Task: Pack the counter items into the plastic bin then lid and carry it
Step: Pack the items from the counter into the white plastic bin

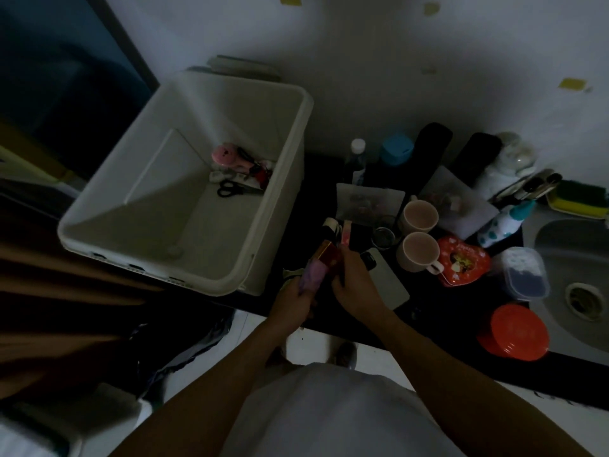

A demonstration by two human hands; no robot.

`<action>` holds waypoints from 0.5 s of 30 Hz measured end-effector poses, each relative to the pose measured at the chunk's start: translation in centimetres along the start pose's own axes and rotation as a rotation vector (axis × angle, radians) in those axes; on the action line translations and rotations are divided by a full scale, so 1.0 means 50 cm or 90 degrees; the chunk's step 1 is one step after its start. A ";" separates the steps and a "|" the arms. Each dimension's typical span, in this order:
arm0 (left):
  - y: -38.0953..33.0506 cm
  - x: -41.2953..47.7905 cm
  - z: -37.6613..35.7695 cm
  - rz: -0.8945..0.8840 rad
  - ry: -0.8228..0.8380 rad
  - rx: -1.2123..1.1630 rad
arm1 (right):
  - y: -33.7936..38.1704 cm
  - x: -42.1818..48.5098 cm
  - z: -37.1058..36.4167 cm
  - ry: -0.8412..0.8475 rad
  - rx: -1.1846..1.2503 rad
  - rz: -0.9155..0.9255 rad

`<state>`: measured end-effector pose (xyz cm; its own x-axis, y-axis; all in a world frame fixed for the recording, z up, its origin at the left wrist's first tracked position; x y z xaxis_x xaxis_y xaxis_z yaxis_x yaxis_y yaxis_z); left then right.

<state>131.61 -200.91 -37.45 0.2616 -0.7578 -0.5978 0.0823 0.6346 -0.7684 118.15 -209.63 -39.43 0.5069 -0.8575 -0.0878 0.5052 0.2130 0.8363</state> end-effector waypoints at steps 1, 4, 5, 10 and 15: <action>0.003 -0.002 0.005 0.006 -0.008 -0.014 | -0.004 0.008 -0.001 -0.006 -0.033 -0.005; 0.009 -0.008 0.023 0.041 -0.039 -0.063 | -0.011 0.040 -0.022 0.004 -0.135 -0.012; 0.008 -0.010 0.028 0.044 -0.046 -0.079 | -0.009 0.050 -0.030 0.009 -0.170 -0.007; -0.012 -0.019 0.037 0.052 -0.059 -0.130 | -0.006 0.084 -0.060 0.025 -0.255 -0.014; -0.030 -0.020 0.043 0.100 -0.072 -0.147 | 0.004 0.093 -0.057 0.009 -0.238 -0.037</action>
<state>133.28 -200.79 -35.19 0.3598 -0.6229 -0.6947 -0.1847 0.6822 -0.7074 122.60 -212.25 -41.25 0.4783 -0.8671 -0.1392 0.7519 0.3225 0.5750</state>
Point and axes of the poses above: each hand's wrist, its own x-axis towards the middle knuckle, its own z-axis out of the back of the hand, y = z × x, the point moved 2 cm from there along x, towards the middle knuckle
